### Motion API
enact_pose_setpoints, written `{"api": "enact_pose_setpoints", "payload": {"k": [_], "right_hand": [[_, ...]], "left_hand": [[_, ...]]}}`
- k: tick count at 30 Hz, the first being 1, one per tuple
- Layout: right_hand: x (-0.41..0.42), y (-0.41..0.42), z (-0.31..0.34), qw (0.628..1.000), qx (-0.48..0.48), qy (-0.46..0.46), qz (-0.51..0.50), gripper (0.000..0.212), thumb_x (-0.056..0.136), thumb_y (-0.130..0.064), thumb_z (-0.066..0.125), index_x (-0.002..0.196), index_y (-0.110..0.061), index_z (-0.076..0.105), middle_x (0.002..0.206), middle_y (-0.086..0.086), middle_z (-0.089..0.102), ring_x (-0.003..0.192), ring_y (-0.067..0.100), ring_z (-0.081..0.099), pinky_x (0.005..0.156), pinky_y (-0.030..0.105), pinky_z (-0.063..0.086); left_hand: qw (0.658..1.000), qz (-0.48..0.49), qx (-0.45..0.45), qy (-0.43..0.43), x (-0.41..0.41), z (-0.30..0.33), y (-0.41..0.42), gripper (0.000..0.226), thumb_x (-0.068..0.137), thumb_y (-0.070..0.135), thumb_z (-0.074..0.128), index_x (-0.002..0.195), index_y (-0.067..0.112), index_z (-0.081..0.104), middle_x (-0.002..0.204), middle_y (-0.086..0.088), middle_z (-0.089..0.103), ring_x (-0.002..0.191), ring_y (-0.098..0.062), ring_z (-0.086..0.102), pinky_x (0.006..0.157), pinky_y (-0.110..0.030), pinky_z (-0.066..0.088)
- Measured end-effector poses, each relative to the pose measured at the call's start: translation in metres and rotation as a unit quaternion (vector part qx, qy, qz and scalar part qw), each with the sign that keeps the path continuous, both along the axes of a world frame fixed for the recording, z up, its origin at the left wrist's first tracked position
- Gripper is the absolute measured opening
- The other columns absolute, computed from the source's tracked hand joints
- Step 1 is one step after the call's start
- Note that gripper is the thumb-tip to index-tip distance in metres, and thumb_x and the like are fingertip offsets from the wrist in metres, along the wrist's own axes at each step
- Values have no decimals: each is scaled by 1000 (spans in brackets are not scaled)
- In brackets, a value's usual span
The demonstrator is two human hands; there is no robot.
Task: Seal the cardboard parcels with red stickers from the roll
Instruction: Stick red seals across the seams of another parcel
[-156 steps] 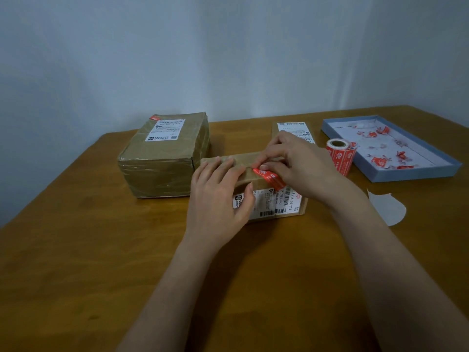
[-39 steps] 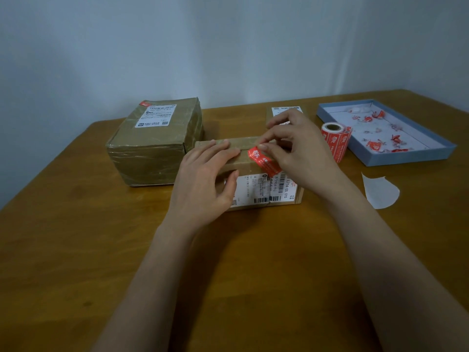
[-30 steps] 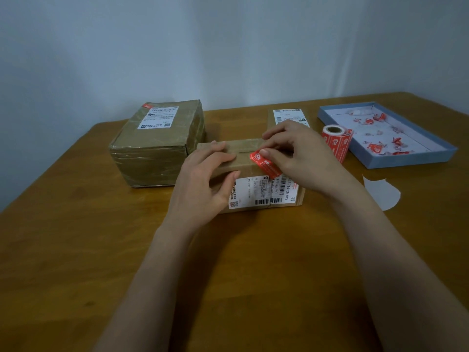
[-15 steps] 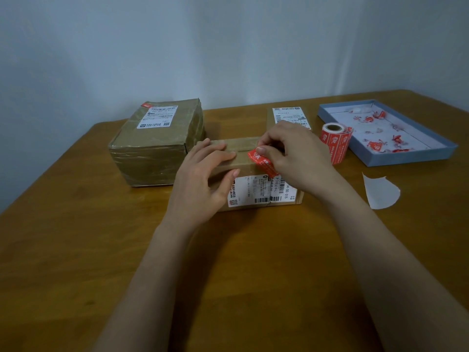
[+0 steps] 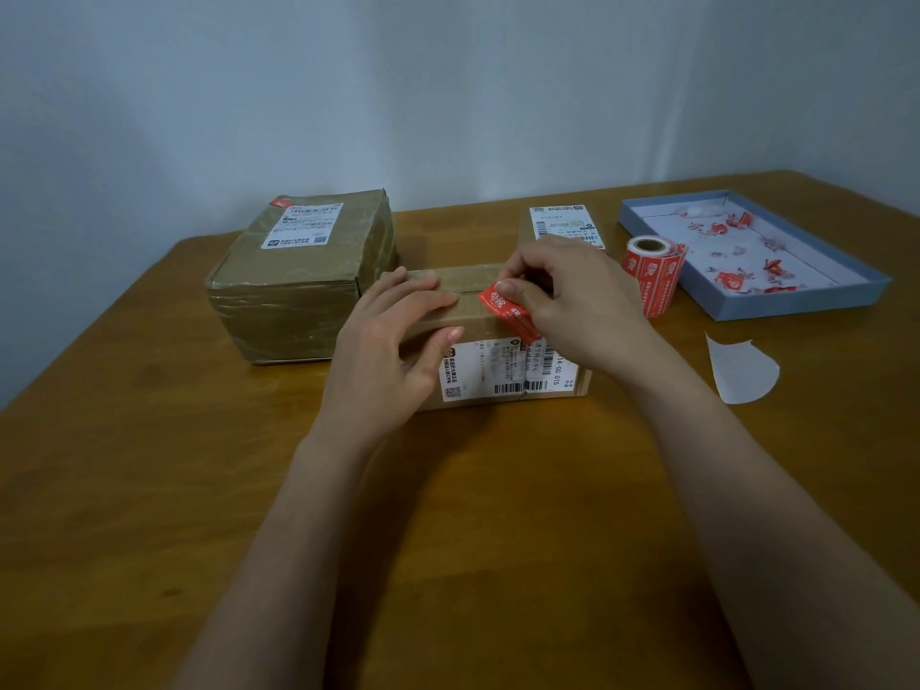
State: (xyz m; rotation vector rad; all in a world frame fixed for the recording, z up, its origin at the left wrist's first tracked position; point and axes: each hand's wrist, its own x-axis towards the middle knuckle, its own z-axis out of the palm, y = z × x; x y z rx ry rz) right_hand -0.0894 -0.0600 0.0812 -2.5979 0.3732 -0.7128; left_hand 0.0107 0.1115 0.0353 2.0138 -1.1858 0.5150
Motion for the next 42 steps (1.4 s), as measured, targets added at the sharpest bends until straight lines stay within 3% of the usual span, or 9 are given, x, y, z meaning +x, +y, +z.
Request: {"api": "enact_pose_setpoints", "payload": {"k": [10,20,26,28,31,33,37,40,42], "right_hand": [[-1,0,1,998,51,-32,22,5,91,-41,60,89,-37,62,109,-16,58,97,2,51,79,30,43],[-1,-2,1,992,84,-71,63,17,89,-39,62,74,-45,55,103,-18,55,97,2,55,89,45,49],[-2,-6,-2,982,123,-109,90,10,86,-38,66,80,-45,64,101,-17,59,98,5,58,86,45,52],[-2,-7,-3,979,138,-116,91,8,87,-33,67,87,-40,69,102,-18,58,100,6,57,87,41,53],[-2,-8,0,984,107,-116,77,22,92,-24,63,112,-28,69,104,-14,53,97,1,54,84,16,48],[-7,-10,4,989,84,-107,62,24,93,-21,61,116,-20,68,108,-10,52,96,-1,52,82,7,44],[-14,-11,2,997,7,-41,58,18,91,-26,63,103,-16,72,108,-8,56,102,7,52,90,24,47],[-14,-9,-1,996,16,-42,79,15,89,-23,66,103,-20,71,101,-11,59,96,6,55,89,25,48],[-14,-11,-3,994,45,-58,78,11,87,-21,68,98,-21,71,101,-9,63,97,7,57,90,27,49]], "left_hand": [[1000,2,-3,0,1,-1,0,36,86,30,65,119,14,68,129,-4,63,133,-21,46,111,-36,36],[1000,3,-4,12,1,0,-1,36,86,29,67,119,15,67,129,-4,62,133,-21,45,112,-34,34],[1000,2,4,14,2,0,-1,38,86,32,64,120,16,67,131,-3,61,134,-19,45,112,-30,31],[1000,5,5,16,1,1,-1,37,87,29,66,121,16,66,131,-3,61,134,-20,44,112,-32,31],[1000,6,6,18,1,2,-1,36,88,25,68,122,16,65,132,-3,60,135,-20,43,113,-37,32],[1000,8,6,24,1,1,-2,36,88,26,68,123,17,65,133,-2,60,135,-19,43,114,-40,33],[1000,8,-2,27,4,2,-1,37,88,32,65,123,18,65,132,-3,61,134,-20,44,112,-50,36],[999,6,-10,33,5,1,-2,36,88,29,67,122,18,66,131,-3,61,133,-19,45,111,-51,35],[999,5,-23,42,4,1,-3,35,87,26,70,121,17,66,130,-1,62,132,-18,46,113,-45,35]]}}
